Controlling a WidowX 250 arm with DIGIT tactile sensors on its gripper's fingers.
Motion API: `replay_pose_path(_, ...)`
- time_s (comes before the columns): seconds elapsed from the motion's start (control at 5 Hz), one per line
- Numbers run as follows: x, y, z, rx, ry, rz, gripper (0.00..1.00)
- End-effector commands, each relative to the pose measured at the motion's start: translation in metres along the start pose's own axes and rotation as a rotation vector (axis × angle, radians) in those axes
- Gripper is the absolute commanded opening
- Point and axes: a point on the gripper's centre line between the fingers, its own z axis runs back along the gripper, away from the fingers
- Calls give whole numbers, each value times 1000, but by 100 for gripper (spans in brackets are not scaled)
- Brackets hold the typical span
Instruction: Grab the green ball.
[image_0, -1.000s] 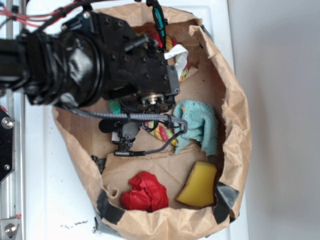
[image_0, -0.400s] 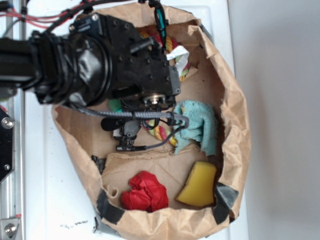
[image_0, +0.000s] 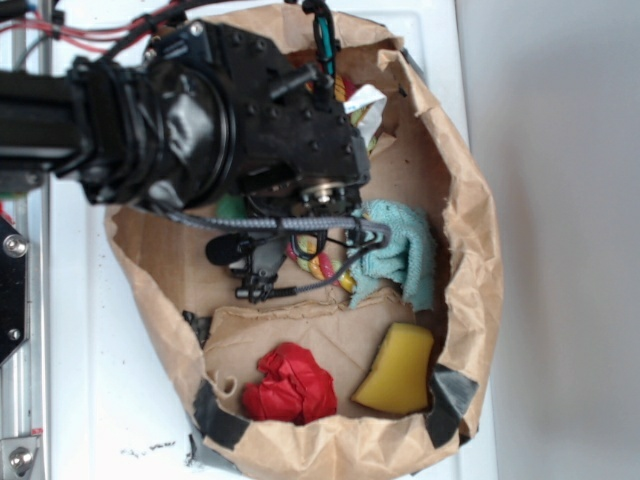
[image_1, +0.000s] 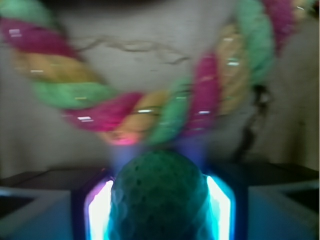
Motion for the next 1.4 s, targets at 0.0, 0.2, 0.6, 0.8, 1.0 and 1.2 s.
replay_pose_path(0.0, -7, -4, 71, 22, -132, 46, 0)
replay_pose_path(0.2, -12, -4, 89, -14, -131, 73, 0)
replay_pose_path(0.6, 2, -13, 114, 29, -264, 161, 0)
replay_pose_path(0.8, 5, -17, 133, -9, -270, 194, 0)
replay_pose_path(1.0, 8, -25, 153, 17, -287, 246, 0)
replay_pose_path(1.2, 12, -30, 169, -7, -286, 277, 0)
